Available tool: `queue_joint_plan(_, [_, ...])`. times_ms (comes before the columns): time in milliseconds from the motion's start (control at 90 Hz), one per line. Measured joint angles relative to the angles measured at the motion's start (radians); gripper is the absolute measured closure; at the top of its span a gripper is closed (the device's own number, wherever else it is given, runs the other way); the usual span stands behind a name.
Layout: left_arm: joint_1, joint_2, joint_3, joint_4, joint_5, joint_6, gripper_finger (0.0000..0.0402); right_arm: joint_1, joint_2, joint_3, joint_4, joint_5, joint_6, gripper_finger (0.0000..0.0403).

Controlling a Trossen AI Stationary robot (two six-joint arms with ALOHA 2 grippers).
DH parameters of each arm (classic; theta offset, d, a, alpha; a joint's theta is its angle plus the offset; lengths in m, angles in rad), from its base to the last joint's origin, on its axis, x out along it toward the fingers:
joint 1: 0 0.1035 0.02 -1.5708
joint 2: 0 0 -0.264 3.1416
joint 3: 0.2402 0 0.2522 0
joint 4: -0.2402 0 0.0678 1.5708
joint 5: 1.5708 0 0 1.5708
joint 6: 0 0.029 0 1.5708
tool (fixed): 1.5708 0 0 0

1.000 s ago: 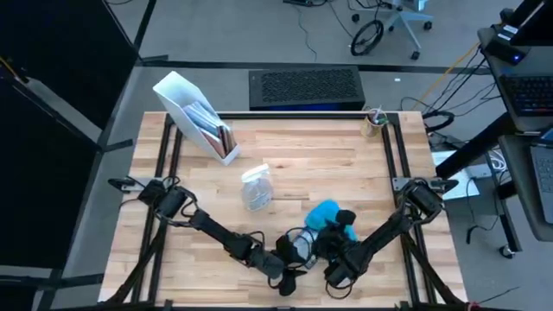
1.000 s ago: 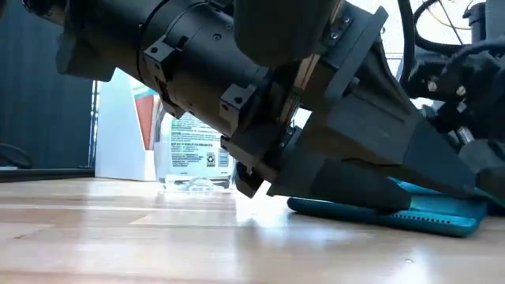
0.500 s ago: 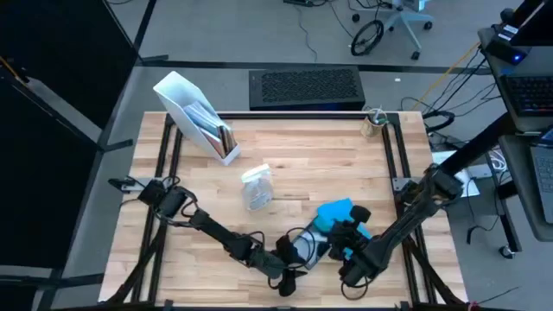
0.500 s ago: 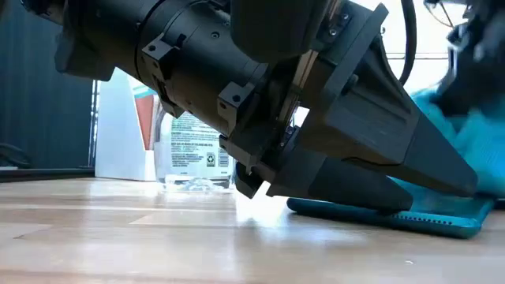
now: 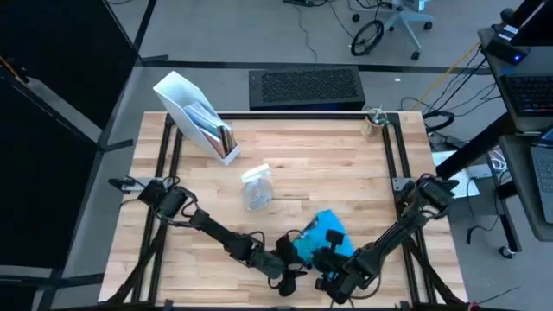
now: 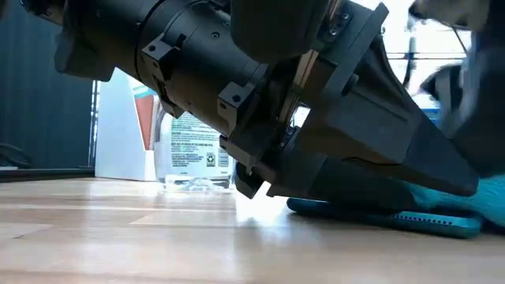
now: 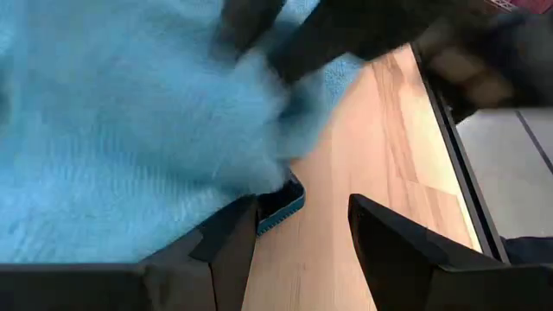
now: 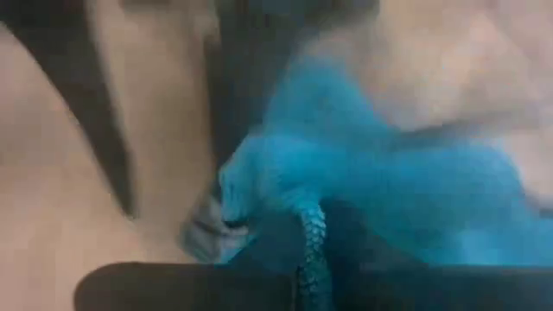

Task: Apply microfiber cloth
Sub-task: Wipe the blue tablet with a blue microfiber cloth

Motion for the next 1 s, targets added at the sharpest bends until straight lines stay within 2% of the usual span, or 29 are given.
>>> queue_joint_plan(89, [0.000, 0.000, 0.000, 0.000, 0.001, -0.001, 0.0227, 0.000, 0.005, 0.004, -0.127, -0.006, 0.032, 0.0403])
queue_joint_plan(322, [0.000, 0.000, 0.000, 0.000, 0.001, 0.000, 0.0227, 0.009, 0.001, -0.011, -0.610, -0.023, 0.176, 0.0403])
queue_joint_plan(511, [0.000, 0.000, 0.000, 0.000, 0.001, 0.000, 0.0227, 0.007, -0.002, -0.095, -0.743, -0.091, 0.289, 0.0403])
queue_joint_plan(644, [0.000, 0.000, 0.000, 0.000, 0.002, 0.000, 0.0227, 0.017, -0.016, -0.064, -0.822, -0.096, 0.375, 0.0403])
queue_joint_plan(800, [0.000, 0.000, 0.000, 0.000, 0.003, 0.001, 0.0227, 0.033, -0.080, 0.048, -0.784, 0.048, 0.442, 0.0403])
queue_joint_plan(900, [0.000, 0.000, 0.000, 0.000, 0.006, 0.001, 0.0227, 0.037, -0.102, 0.079, -0.585, 0.150, 0.408, 0.0403])
queue_joint_plan(1000, [0.000, 0.000, 0.000, 0.000, 0.007, 0.002, 0.0227, 0.033, -0.094, 0.071, -0.300, 0.188, 0.250, 0.0403])
